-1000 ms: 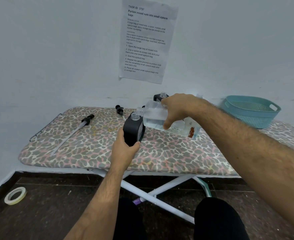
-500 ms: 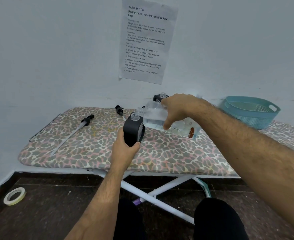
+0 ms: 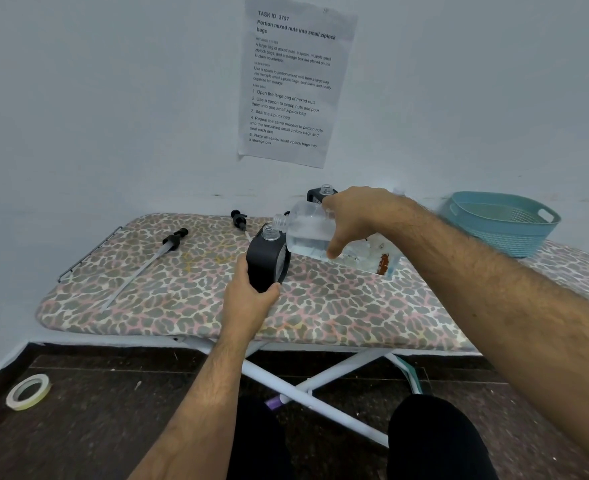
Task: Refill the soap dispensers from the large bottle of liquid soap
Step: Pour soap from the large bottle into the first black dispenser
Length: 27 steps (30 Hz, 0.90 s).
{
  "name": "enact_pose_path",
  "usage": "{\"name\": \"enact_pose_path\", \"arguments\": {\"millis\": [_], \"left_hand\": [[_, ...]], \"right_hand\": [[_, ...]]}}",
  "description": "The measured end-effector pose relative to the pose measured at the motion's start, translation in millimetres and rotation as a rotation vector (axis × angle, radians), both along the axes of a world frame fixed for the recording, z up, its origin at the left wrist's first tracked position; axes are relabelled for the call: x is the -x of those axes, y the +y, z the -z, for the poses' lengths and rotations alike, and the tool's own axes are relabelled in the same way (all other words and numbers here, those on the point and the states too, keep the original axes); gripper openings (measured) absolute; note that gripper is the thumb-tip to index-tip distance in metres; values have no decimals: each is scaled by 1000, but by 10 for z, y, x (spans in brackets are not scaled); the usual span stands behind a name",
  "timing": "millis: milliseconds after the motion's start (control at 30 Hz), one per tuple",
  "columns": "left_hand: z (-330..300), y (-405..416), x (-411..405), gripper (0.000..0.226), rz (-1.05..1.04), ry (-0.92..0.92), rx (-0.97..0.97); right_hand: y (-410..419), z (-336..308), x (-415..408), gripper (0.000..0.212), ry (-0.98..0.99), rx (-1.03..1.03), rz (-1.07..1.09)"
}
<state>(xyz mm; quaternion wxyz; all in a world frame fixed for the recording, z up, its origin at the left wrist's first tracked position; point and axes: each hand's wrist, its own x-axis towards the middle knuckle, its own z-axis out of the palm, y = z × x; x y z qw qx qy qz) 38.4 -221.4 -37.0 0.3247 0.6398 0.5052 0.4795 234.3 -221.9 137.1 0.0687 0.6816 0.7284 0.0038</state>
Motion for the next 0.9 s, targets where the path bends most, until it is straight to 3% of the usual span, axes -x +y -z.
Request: {"name": "enact_pose_path", "arguments": {"millis": [900], "left_hand": [[-9,1,7,58,3,7,4]], "right_hand": [[-3,-9,10,86,-1,6,-3]]}}
